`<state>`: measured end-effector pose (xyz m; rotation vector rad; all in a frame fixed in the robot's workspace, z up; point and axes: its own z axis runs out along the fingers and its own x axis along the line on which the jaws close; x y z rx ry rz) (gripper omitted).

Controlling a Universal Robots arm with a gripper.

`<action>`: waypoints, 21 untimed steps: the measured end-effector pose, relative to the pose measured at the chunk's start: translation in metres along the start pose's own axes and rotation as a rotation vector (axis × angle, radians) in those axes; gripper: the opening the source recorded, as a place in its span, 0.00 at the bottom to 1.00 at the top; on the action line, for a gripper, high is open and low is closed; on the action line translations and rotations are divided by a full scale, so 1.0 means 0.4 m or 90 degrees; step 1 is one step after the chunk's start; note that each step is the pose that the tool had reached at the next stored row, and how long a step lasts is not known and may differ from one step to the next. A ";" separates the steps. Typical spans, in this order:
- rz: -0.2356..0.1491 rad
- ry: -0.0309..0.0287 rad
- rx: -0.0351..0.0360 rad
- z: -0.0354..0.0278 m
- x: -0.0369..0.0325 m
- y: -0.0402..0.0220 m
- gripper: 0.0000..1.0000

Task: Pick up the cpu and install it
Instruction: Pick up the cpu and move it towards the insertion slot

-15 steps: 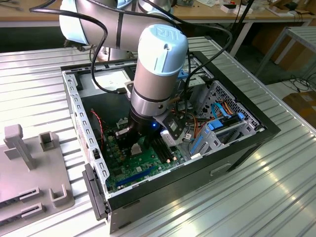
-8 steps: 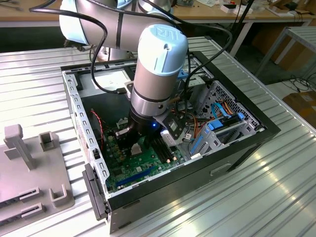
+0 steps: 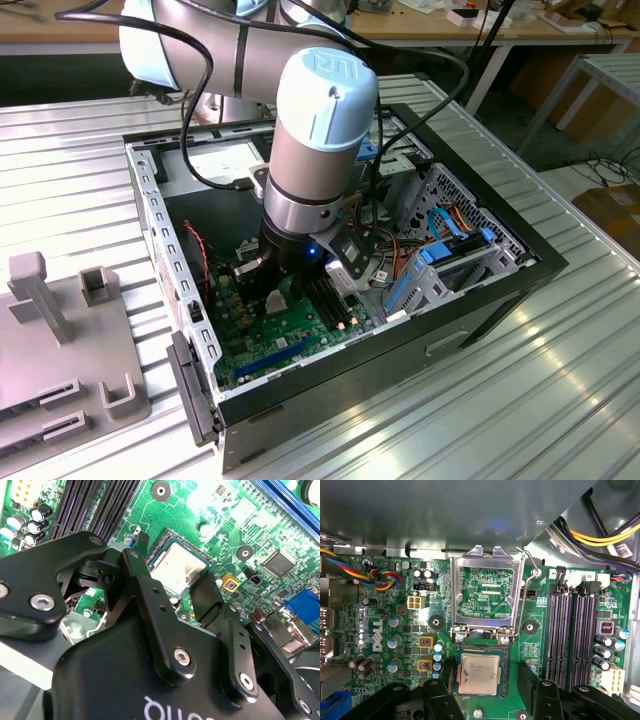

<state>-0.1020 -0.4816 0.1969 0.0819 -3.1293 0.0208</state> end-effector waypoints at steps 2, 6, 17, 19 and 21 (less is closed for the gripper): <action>0.000 -0.0003 -0.0001 0.000 0.001 0.000 0.61; -0.001 -0.0004 0.0000 0.000 0.007 0.001 0.61; 0.002 -0.0011 0.0001 0.000 0.008 0.001 0.61; 0.002 -0.0011 0.0001 0.000 0.009 0.001 0.61; 0.002 -0.0011 0.0001 0.000 0.009 0.001 0.61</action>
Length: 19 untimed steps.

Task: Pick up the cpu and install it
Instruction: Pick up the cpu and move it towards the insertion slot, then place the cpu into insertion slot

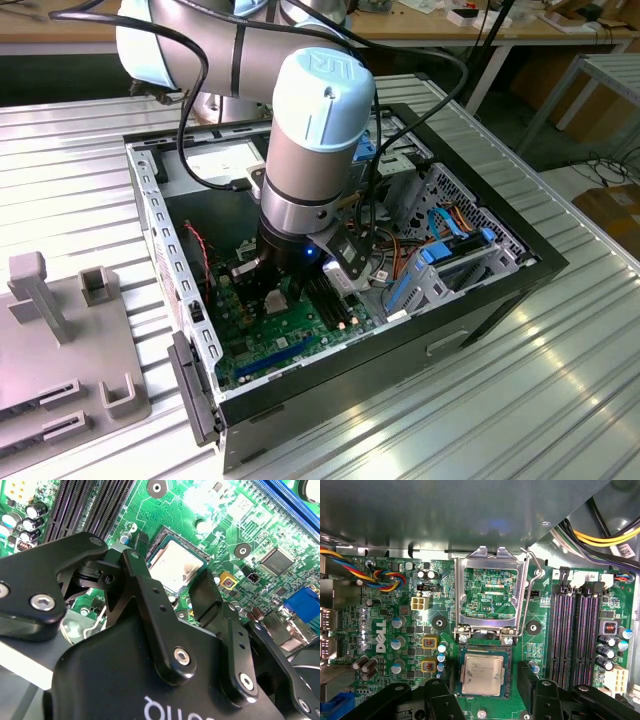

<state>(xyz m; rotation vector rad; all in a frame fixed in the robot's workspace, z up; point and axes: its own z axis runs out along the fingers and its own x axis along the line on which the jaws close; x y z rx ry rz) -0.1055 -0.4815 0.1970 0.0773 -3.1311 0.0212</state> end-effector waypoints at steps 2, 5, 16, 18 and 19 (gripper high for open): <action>0.000 0.0000 0.0000 0.000 0.000 0.000 0.61; 0.000 0.0000 0.0000 0.000 0.000 0.000 0.61; 0.000 0.0003 -0.0011 -0.014 0.000 0.000 0.61; 0.000 0.0004 -0.0012 -0.014 0.000 0.000 0.61; 0.000 0.0004 -0.0011 -0.014 0.000 0.000 0.61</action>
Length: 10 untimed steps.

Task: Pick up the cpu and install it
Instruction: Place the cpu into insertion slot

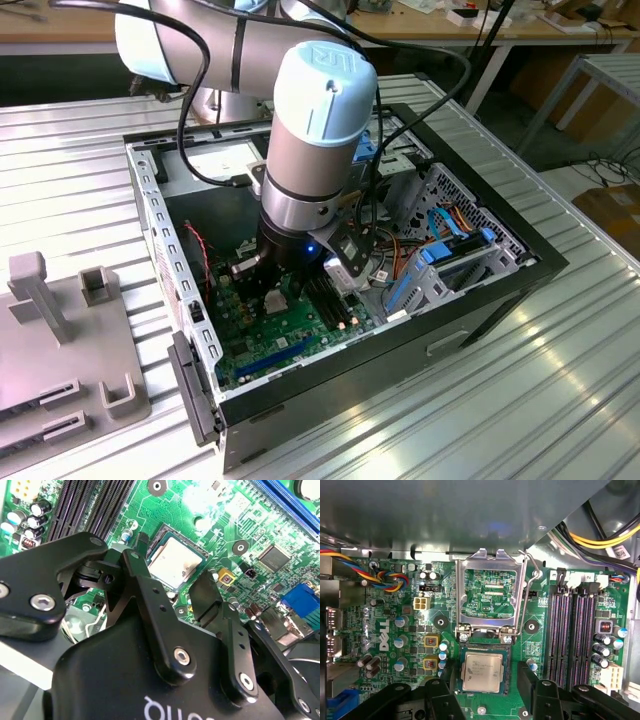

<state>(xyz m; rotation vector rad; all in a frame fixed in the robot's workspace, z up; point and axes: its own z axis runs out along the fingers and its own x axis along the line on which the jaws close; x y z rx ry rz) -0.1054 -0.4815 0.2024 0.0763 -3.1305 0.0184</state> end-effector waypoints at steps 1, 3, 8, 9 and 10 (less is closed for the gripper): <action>0.008 0.0001 -0.0001 0.000 0.000 0.000 0.61; 0.025 0.0003 -0.0004 0.000 0.000 0.000 0.61; 0.032 0.0004 -0.0004 -0.002 0.000 0.000 0.61; 0.032 0.0003 -0.0005 -0.002 0.000 0.000 0.61; 0.032 0.0004 -0.0004 -0.003 0.000 0.000 0.61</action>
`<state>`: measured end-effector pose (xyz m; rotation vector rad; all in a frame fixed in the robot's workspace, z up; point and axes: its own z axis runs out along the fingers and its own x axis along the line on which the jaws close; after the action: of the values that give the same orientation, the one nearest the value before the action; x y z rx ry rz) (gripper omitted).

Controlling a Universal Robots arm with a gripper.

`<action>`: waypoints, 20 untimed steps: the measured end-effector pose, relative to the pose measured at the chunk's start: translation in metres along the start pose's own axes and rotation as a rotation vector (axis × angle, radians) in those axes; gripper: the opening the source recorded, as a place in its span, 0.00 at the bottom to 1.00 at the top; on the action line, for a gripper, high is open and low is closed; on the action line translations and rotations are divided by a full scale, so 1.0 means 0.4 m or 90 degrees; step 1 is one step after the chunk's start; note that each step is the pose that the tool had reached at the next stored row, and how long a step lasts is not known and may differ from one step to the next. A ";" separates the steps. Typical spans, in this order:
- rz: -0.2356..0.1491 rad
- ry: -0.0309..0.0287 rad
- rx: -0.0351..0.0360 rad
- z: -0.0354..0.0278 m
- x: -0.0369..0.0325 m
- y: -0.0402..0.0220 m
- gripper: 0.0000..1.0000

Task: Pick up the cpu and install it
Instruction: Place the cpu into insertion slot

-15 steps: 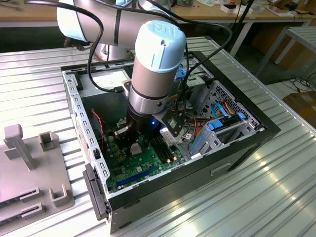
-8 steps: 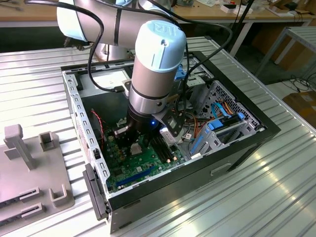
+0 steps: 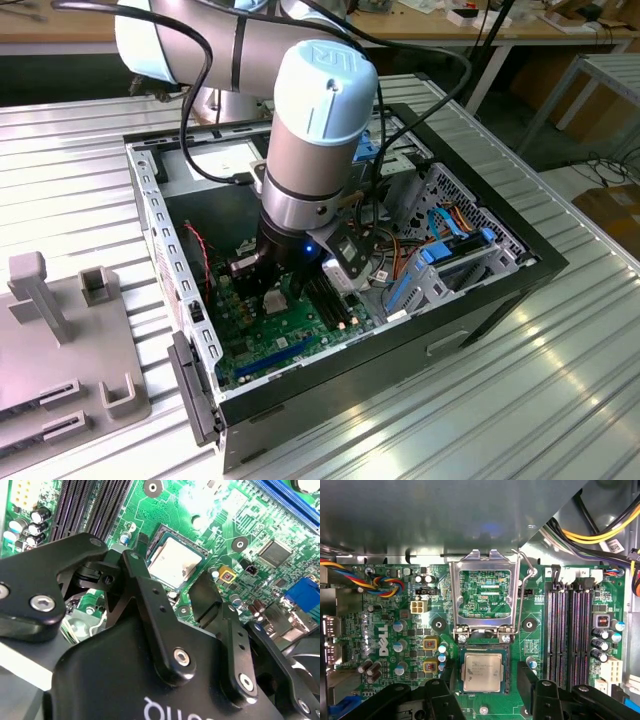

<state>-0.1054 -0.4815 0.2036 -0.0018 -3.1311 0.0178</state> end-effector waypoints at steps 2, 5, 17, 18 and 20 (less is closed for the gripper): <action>0.000 0.0001 0.0001 -0.005 0.000 0.000 0.61; 0.000 -0.0001 -0.0001 -0.009 0.000 0.000 0.53; 0.014 0.0001 -0.0036 -0.005 0.005 0.000 0.46; 0.016 0.0001 -0.0036 -0.004 0.005 0.000 0.46; 0.018 0.0002 -0.0035 -0.003 0.005 0.000 0.46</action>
<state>-0.1074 -0.4815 0.2049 -0.0457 -3.1307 0.0093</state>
